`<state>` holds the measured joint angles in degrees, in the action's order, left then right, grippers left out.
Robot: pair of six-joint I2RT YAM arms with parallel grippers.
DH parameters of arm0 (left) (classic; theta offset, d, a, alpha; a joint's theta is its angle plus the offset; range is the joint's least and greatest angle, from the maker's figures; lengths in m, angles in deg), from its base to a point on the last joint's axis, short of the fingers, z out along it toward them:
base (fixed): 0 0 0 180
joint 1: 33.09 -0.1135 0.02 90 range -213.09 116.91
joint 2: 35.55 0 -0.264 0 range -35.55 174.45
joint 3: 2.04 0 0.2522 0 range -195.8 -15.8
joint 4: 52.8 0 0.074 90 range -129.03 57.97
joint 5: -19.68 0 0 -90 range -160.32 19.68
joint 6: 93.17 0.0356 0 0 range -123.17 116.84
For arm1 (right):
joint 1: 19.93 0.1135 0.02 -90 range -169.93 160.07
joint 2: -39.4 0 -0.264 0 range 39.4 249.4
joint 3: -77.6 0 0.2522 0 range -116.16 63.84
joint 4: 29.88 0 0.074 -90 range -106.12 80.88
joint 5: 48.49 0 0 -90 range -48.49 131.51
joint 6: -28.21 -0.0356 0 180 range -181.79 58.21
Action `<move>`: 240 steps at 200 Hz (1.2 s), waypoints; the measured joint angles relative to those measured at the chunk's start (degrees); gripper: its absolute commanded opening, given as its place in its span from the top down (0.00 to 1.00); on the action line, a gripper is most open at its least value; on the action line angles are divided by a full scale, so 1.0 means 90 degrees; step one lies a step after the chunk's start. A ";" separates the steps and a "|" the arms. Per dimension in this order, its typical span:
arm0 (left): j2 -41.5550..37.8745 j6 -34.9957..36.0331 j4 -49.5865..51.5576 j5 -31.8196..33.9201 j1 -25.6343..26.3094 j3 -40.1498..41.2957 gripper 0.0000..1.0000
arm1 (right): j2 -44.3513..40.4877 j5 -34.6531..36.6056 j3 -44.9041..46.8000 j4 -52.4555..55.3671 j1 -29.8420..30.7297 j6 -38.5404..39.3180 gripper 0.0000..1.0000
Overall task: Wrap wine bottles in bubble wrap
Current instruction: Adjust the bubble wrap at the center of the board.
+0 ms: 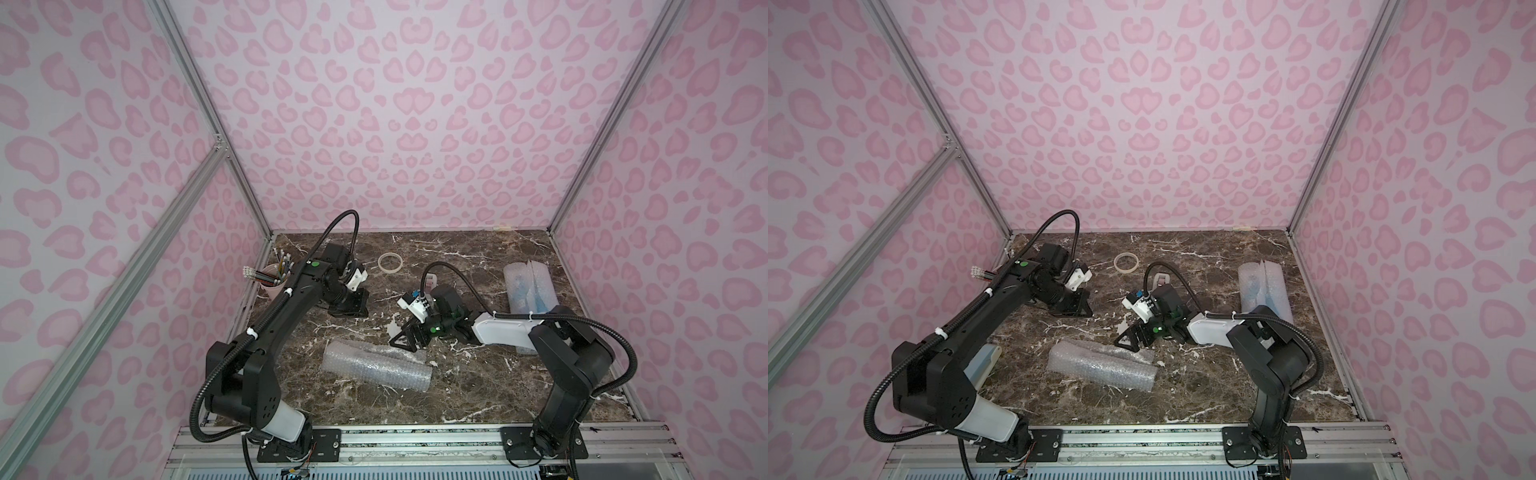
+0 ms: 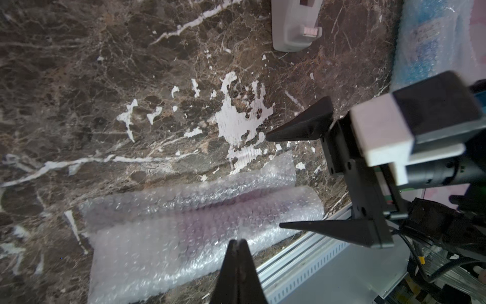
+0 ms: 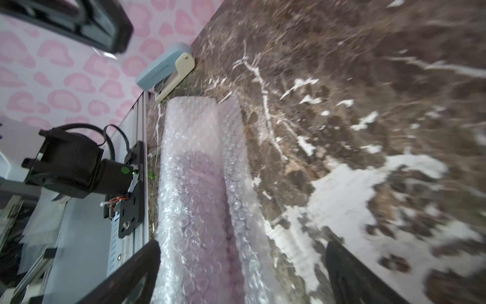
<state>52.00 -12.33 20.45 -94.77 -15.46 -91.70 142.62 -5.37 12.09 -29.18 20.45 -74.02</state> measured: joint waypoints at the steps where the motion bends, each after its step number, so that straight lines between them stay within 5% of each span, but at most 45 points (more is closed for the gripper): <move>1: -0.0015 0.0005 0.0012 0.0000 -0.0012 0.0010 0.96 | 0.0032 -0.0010 -0.0024 0.0019 0.0024 0.0010 0.02; 43: -0.0279 0.0180 0.0267 -0.0002 -0.0279 0.0282 0.96 | 0.0782 -0.0415 -0.0661 0.0665 0.0352 0.0532 0.02; 126: -0.0372 0.0330 0.0410 -0.0095 -0.0393 0.0347 0.96 | 0.0925 -0.0908 -0.0818 0.1248 0.0644 0.1433 0.21; 240: -0.0206 0.0355 0.0481 -0.0058 -0.0410 0.0347 0.96 | 0.0345 0.0488 -0.0712 0.1484 0.1413 0.2125 0.24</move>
<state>50.14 -9.14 24.78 -95.29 -19.15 -88.57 145.72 -0.97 5.69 -15.82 33.17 -54.90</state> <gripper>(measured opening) 0.050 0.779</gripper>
